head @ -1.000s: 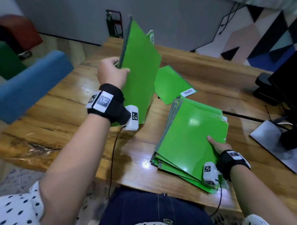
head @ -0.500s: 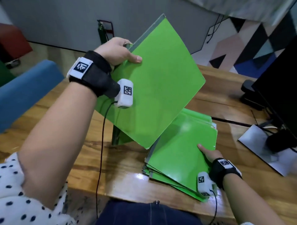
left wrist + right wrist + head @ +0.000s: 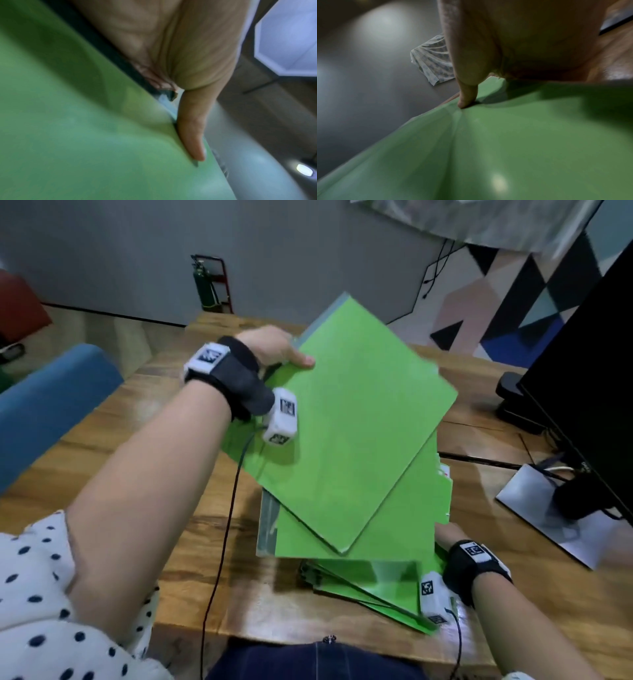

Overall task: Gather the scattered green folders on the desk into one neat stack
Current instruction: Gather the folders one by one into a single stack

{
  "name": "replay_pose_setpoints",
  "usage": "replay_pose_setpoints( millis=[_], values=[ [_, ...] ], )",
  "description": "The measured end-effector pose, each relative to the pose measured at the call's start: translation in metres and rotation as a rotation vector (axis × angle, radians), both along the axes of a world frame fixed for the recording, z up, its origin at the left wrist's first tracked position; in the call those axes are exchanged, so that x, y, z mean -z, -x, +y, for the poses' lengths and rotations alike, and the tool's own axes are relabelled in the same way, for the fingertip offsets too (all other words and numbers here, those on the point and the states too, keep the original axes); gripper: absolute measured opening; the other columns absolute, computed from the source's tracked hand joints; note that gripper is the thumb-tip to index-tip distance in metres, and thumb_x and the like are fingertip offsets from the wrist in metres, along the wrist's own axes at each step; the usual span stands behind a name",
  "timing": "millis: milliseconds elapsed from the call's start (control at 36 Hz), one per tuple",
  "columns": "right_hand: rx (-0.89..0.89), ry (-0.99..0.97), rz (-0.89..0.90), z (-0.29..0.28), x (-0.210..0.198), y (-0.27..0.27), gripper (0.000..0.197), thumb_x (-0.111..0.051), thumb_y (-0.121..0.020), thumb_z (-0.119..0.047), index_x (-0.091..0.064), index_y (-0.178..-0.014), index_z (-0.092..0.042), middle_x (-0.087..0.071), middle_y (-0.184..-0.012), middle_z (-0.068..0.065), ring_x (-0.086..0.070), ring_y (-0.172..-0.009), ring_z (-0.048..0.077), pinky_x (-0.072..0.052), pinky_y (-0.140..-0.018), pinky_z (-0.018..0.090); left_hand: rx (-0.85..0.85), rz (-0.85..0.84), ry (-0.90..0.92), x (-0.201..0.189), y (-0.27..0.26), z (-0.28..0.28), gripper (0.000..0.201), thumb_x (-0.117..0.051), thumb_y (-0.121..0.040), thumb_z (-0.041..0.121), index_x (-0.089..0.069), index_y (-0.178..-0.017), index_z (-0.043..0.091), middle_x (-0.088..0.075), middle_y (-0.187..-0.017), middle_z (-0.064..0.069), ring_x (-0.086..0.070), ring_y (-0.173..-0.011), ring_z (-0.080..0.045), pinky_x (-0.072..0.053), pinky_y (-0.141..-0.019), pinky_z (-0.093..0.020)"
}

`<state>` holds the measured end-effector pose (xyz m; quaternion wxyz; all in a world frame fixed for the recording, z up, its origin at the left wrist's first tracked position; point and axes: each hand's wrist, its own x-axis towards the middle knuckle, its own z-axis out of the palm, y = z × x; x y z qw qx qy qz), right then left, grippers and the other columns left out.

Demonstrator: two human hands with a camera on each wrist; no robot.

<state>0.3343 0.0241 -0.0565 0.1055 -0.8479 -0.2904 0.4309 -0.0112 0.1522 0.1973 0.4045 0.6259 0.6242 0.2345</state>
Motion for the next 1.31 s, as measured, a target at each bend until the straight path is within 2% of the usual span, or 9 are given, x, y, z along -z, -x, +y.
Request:
replay_pose_setpoints(
  millis=[83, 139, 222, 528, 611, 694, 917, 1111, 1306],
  values=[
    [0.012, -0.023, 0.031, -0.004, 0.001, -0.004, 0.075, -0.045, -0.094, -0.054, -0.04, -0.139, 0.007, -0.044, -0.143, 0.02, -0.049, -0.125, 0.035, -0.038, -0.106, 0.04, -0.006, -0.098, 0.068, 0.05, -0.015, -0.004, 0.028, -0.079, -0.071, 0.007, -0.064, -0.093, 0.0, -0.064, -0.09, -0.019, -0.063, -0.085, -0.032, -0.052, -0.082, -0.041],
    [0.022, -0.049, 0.058, 0.001, 0.023, -0.021, 0.078, -0.043, -0.091, -0.059, -0.044, -0.136, 0.005, -0.048, -0.14, 0.02, -0.052, -0.123, 0.034, -0.039, -0.106, 0.044, -0.049, 0.024, -0.004, 0.079, -0.025, -0.01, 0.043, -0.079, -0.072, 0.008, -0.061, -0.11, 0.001, -0.061, -0.099, -0.015, -0.059, -0.092, -0.026, -0.047, -0.08, -0.033],
    [0.022, -0.058, 0.05, 0.004, 0.044, -0.033, 0.075, -0.045, -0.091, -0.056, -0.048, -0.133, 0.005, -0.052, -0.136, 0.02, -0.054, -0.119, 0.035, -0.041, -0.104, 0.045, -0.094, 0.097, -0.155, 0.115, -0.028, -0.017, 0.061, -0.076, -0.075, 0.005, -0.053, -0.132, 0.005, -0.058, -0.129, -0.011, -0.055, -0.118, -0.025, -0.042, -0.101, -0.029],
    [0.032, -0.04, 0.067, 0.0, 0.021, -0.016, 0.07, -0.046, -0.094, -0.051, -0.042, -0.138, 0.004, -0.047, -0.141, 0.019, -0.05, -0.124, 0.034, -0.038, -0.107, 0.044, -0.539, -0.086, 0.155, 0.163, 0.012, -0.045, 0.037, -0.047, -0.097, 0.004, -0.043, -0.134, -0.001, -0.052, -0.126, -0.017, -0.048, -0.125, -0.029, -0.038, -0.1, -0.032],
    [0.036, -0.03, 0.059, -0.003, 0.006, -0.002, 0.066, -0.042, -0.098, -0.044, -0.035, -0.142, 0.005, -0.038, -0.146, 0.02, -0.042, -0.131, 0.035, -0.033, -0.11, 0.042, -0.29, 0.316, 0.278, 0.187, 0.012, -0.069, 0.038, -0.031, -0.104, 0.016, -0.046, -0.135, 0.002, -0.045, -0.142, -0.012, -0.043, -0.131, -0.026, -0.037, -0.1, -0.029],
    [0.057, -0.047, 0.065, -0.003, 0.004, 0.001, 0.063, -0.041, -0.1, -0.04, -0.034, -0.141, 0.006, -0.037, -0.147, 0.021, -0.042, -0.131, 0.035, -0.033, -0.11, 0.041, -0.421, 0.17, 0.417, 0.221, 0.012, -0.078, 0.045, -0.048, -0.096, 0.01, -0.039, -0.138, -0.003, -0.047, -0.139, -0.018, -0.047, -0.127, -0.032, -0.045, -0.082, -0.03],
    [0.037, -0.055, 0.036, -0.005, 0.0, 0.005, 0.06, -0.038, -0.102, -0.036, -0.032, -0.141, 0.009, -0.034, -0.148, 0.023, -0.038, -0.134, 0.035, -0.031, -0.11, 0.04, -0.338, 0.006, 0.341, 0.212, -0.011, -0.073, 0.041, -0.048, -0.092, -0.006, -0.042, -0.132, 0.0, -0.053, -0.127, -0.02, -0.053, -0.115, -0.035, -0.045, -0.092, -0.04],
    [0.088, -0.109, 0.192, -0.007, -0.005, 0.003, 0.088, -0.031, -0.087, -0.073, -0.029, -0.148, -0.009, -0.027, -0.155, 0.014, -0.03, -0.14, 0.031, -0.024, -0.115, 0.046, -0.132, 0.112, 0.316, 0.209, -0.051, -0.069, 0.049, -0.046, -0.094, 0.0, -0.035, -0.141, 0.007, -0.05, -0.135, -0.015, -0.053, -0.117, -0.033, -0.045, -0.094, -0.038],
    [0.214, -0.123, 0.089, -0.01, -0.005, 0.013, 0.106, -0.073, -0.071, -0.056, -0.024, -0.145, 0.003, -0.033, -0.149, 0.02, -0.038, -0.133, 0.037, -0.034, -0.107, 0.047, 0.123, 0.139, 0.412, 0.211, -0.093, -0.076, 0.051, -0.043, -0.098, 0.03, -0.033, -0.143, 0.007, -0.046, -0.14, -0.016, -0.049, -0.121, -0.03, -0.041, -0.102, -0.037]
  ],
)
